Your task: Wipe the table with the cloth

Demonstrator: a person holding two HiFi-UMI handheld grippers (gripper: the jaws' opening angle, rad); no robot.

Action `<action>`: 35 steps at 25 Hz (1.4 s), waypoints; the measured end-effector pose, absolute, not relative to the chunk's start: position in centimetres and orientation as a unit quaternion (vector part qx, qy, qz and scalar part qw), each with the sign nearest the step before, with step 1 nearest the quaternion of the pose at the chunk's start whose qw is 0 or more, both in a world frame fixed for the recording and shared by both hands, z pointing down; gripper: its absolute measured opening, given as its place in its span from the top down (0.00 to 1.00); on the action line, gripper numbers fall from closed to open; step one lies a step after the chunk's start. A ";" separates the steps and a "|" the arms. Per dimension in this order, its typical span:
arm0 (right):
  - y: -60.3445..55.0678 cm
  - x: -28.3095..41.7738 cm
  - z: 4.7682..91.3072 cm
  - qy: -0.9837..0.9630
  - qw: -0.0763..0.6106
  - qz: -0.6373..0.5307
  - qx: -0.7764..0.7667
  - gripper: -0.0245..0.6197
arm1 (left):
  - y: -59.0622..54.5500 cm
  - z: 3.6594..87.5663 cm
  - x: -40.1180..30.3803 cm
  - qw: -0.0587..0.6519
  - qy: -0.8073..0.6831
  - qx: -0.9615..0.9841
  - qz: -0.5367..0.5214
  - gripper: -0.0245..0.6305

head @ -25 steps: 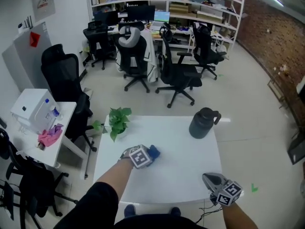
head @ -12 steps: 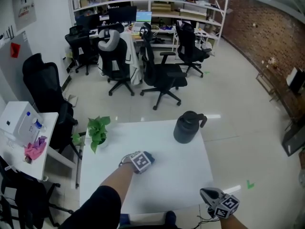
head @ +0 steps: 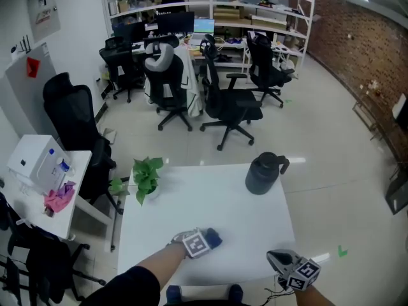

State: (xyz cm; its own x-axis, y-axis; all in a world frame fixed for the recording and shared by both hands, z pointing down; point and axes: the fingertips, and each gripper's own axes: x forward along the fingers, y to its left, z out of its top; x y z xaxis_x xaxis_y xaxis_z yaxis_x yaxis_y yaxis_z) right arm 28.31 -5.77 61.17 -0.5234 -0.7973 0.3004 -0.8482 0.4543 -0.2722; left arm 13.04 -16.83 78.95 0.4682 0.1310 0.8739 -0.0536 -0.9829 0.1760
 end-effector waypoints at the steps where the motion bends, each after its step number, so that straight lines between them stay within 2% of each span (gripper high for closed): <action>1: -5.9 28.0 61.2 -0.852 0.064 0.197 0.481 0.94 | -15.8 78.8 12.8 0.090 0.031 0.855 0.510 0.81; 5: -6.1 27.3 61.2 -0.855 0.062 0.196 0.476 0.94 | -15.4 79.0 11.8 0.079 0.045 0.849 0.520 0.81; 9: -5.6 28.3 61.4 -0.851 0.066 0.198 0.483 0.94 | -24.2 78.8 12.7 0.044 -0.048 0.850 0.523 0.81; 14: -3.6 29.8 61.8 -0.837 0.075 0.209 0.500 0.94 | -30.4 78.8 15.3 0.051 -0.098 0.848 0.518 0.80; 20: -2.5 31.3 61.9 -0.826 0.068 0.214 0.516 0.94 | -24.7 79.3 14.2 0.027 -0.004 0.824 0.566 0.82; 27: -3.4 29.4 62.5 -0.839 0.056 0.213 0.497 0.94 | -14.4 79.6 11.6 0.007 0.089 0.831 0.550 0.81; 30: -3.6 29.0 62.4 -0.843 0.058 0.215 0.490 0.94 | -15.9 79.5 11.5 0.008 0.088 0.827 0.554 0.81; 35: -2.3 29.6 62.6 -0.841 0.067 0.211 0.494 0.94 | -25.7 79.1 14.6 0.025 -0.025 0.849 0.527 0.81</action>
State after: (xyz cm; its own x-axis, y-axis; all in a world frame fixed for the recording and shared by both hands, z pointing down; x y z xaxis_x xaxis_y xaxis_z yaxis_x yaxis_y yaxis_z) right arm 29.63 -2.25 62.64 -0.5036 -0.8022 0.3206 -0.8587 0.4240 -0.2881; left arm 14.58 -25.72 79.14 0.4431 -0.0156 0.8963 -0.0692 -0.9975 0.0168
